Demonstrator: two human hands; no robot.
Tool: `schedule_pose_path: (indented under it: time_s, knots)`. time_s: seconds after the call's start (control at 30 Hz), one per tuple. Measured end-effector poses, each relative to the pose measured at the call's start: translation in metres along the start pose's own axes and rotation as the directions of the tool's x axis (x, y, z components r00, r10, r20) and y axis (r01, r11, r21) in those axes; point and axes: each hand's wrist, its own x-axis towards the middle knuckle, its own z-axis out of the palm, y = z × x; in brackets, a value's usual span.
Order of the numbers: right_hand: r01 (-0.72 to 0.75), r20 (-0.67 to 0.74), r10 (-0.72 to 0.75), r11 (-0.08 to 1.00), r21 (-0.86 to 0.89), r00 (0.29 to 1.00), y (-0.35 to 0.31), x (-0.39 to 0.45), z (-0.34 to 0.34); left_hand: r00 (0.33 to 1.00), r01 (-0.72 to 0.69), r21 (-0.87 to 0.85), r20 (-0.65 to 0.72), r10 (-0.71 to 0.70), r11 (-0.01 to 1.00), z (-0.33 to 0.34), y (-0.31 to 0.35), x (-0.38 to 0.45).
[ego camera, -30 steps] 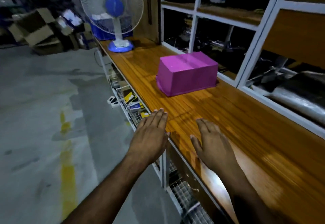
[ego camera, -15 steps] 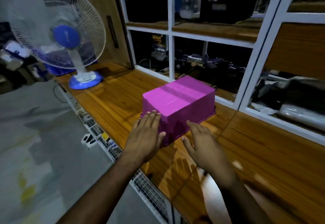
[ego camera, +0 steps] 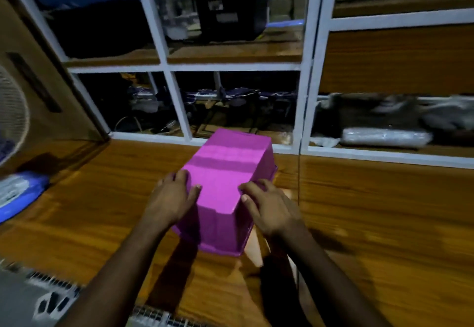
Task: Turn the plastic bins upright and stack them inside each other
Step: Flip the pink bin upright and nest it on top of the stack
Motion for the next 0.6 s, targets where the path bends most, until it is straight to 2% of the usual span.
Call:
schedule_pose_path:
  time_s: [0.07, 0.17, 0.27, 0.37, 0.43, 0.6]
  knots:
    - [-0.068, -0.066, 0.069, 0.998, 0.015, 0.995, -0.003, -0.001, -0.001, 0.997, -0.04, -0.123, 0.058, 0.048, 0.992, 0.0, -0.003, 0.006]
    - [-0.161, -0.174, 0.195, 0.969, 0.188, 0.965, 0.003, -0.011, 0.001, 0.969, -0.096, -0.351, 0.182, 0.168, 0.932, 0.006, 0.003, 0.007]
    - [-0.287, -0.21, 0.407, 0.852, 0.437, 0.889, 0.006, -0.02, 0.001, 0.964, -0.152, -0.408, 0.139, 0.225, 0.9, 0.018, 0.012, 0.004]
    - [-0.372, -0.165, 0.531, 0.751, 0.545, 0.831, 0.004, -0.021, -0.003, 0.972, -0.127, -0.453, 0.119, 0.2, 0.883, 0.018, 0.023, 0.002]
    - [-0.397, -0.124, 0.569, 0.698, 0.596, 0.813, 0.004, -0.02, -0.005, 0.976, -0.101, -0.492, 0.118, 0.181, 0.865, 0.016, 0.027, 0.003]
    - [-0.366, -0.196, 0.52, 0.778, 0.511, 0.831, 0.014, -0.02, -0.022, 0.965, -0.165, -0.501, 0.097, 0.244, 0.85, 0.011, 0.039, -0.002]
